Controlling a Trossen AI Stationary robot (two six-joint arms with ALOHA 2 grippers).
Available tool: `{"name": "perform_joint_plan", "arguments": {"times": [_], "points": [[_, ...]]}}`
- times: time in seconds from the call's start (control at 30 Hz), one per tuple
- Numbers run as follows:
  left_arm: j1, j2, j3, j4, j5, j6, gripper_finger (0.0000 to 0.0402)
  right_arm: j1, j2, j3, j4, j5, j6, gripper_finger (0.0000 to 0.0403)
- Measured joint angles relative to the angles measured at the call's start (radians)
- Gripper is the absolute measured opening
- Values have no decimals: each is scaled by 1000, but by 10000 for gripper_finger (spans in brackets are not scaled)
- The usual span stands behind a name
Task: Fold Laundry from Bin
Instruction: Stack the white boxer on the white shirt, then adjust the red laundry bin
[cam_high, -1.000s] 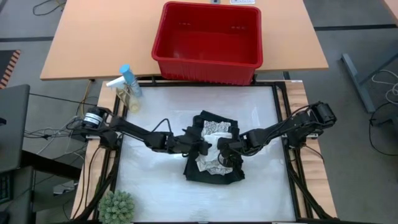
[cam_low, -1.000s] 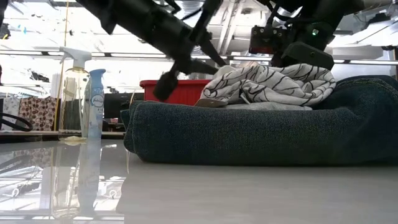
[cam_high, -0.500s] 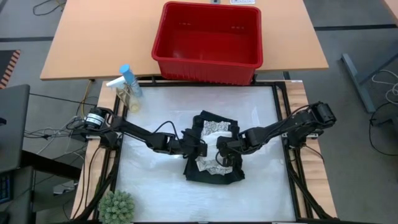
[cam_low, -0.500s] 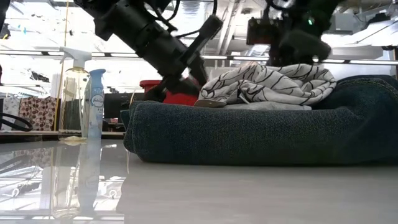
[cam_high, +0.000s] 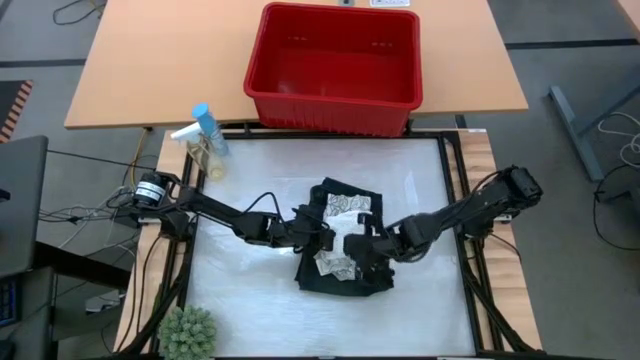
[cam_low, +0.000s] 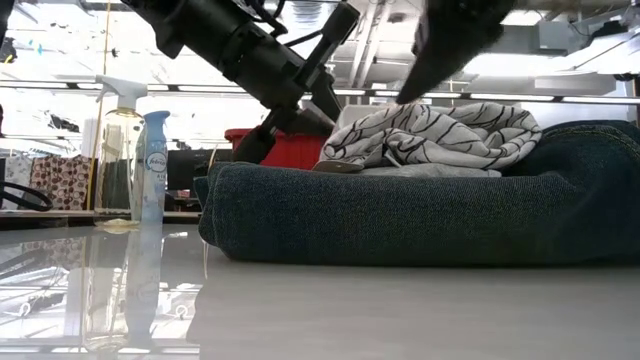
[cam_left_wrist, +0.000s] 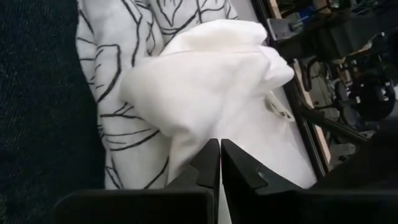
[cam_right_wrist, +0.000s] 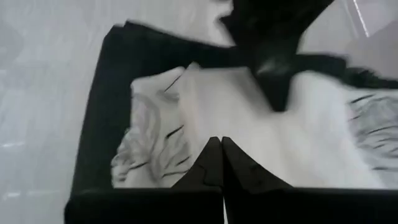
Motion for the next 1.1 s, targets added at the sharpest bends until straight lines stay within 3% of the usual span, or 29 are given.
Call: {"name": "perform_joint_plan", "arguments": {"times": [0.27, 0.47, 0.67, 0.87, 1.1], "points": [[5, -5, 0, 12, 0, -5, 2, 57, 1, -234, 248, -51, 126, 16], [14, -6, 0, 104, 19, 31, 2, 70, -2, -251, 246, -75, 157, 16], [37, -28, 0, 194, 110, 59, 2, 76, -24, -160, 201, -89, 147, 16], [61, -141, 0, 176, 129, 148, 2, 97, -45, 21, -19, -86, 78, 16], [137, -356, 0, 169, 62, 387, 2, 19, -57, 274, -307, 133, -39, 16]]}}
